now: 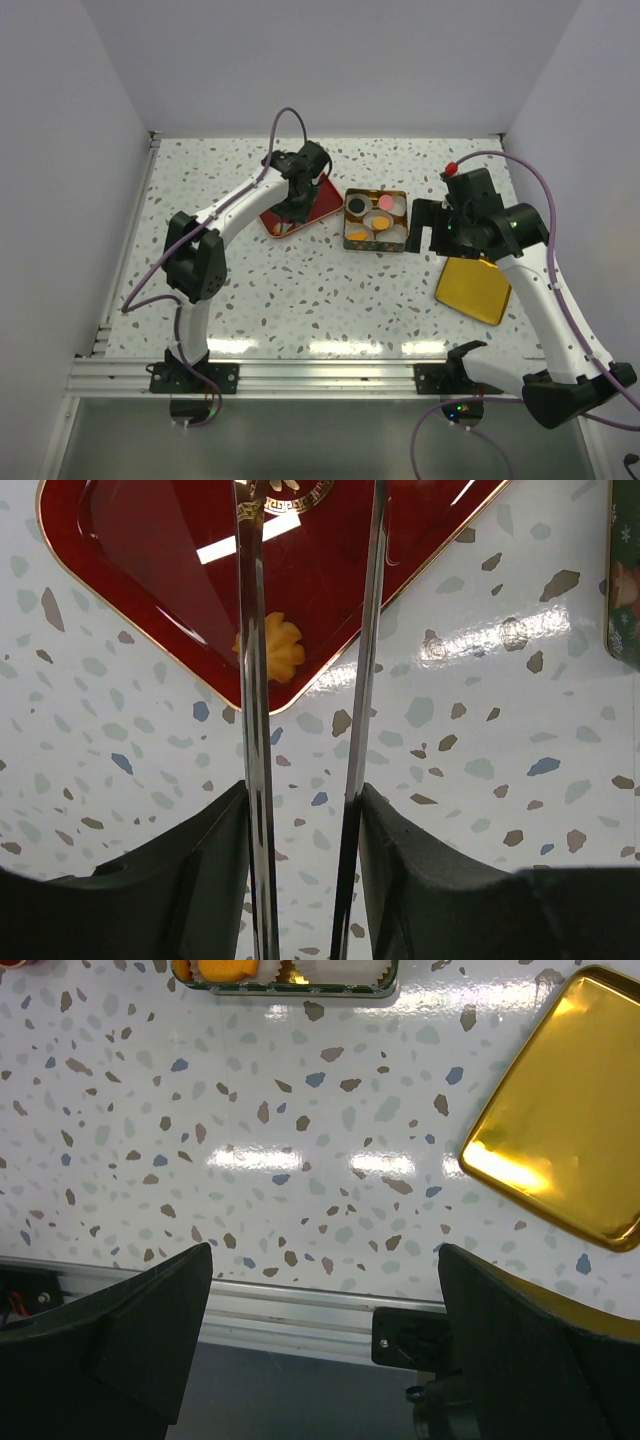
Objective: Pack the cookies
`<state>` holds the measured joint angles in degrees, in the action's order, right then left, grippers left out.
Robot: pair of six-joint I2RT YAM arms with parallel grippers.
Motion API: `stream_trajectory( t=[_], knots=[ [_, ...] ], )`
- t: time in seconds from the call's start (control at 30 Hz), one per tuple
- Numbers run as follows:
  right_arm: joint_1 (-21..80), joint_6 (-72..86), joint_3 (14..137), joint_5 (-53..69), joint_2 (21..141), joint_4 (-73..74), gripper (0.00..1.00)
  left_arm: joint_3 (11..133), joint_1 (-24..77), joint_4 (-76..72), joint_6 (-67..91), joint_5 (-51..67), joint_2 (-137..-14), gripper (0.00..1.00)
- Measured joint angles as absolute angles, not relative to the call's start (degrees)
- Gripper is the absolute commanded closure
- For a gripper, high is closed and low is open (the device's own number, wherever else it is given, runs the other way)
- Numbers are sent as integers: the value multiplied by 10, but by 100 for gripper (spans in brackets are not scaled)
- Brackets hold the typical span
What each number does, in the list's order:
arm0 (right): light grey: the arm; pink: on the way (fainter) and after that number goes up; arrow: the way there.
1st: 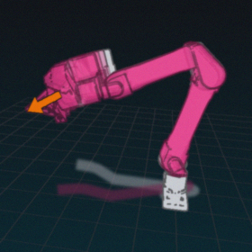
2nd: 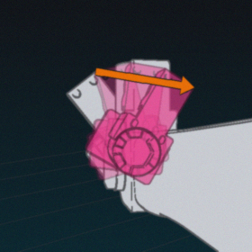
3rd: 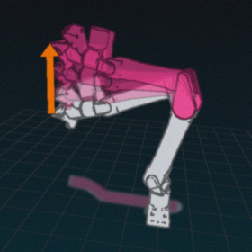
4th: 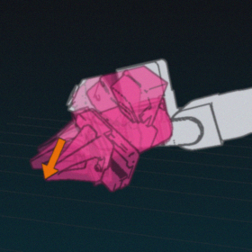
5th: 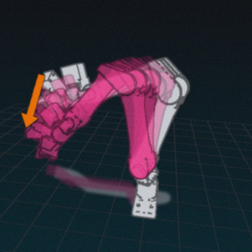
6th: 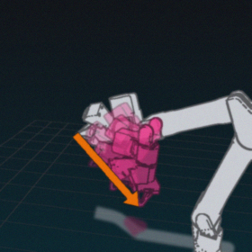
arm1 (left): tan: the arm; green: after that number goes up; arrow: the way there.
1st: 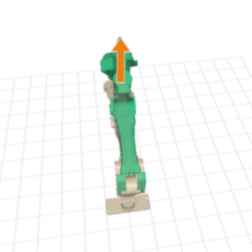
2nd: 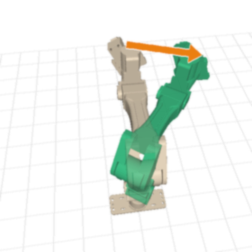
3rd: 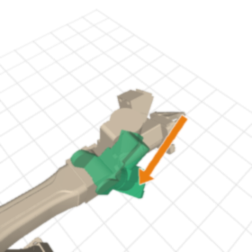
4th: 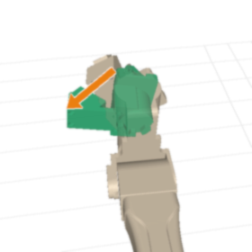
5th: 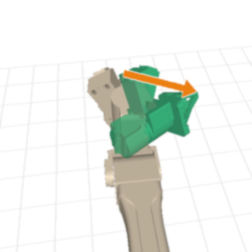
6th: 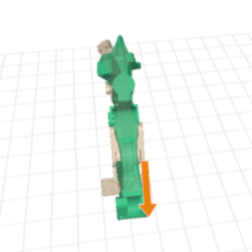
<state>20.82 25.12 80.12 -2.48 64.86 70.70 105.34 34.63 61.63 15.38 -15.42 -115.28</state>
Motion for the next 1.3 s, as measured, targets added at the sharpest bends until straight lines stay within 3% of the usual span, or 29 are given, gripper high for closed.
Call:
stream_trajectory(
  t=[0.23,0.5,0.97,1.3],
  knots=[
    [208,255,801,-25,649,707,1,1059,346,623,152,-154,-1178,53],
    [206,255,801,-33,649,707,1,1068,346,625,143,-155,-1179,65],
    [206,256,801,-35,655,707,1,1165,347,652,138,-136,-1179,66],
    [206,252,823,-35,669,712,1,1167,370,656,139,-111,-1157,67]
  ],
)
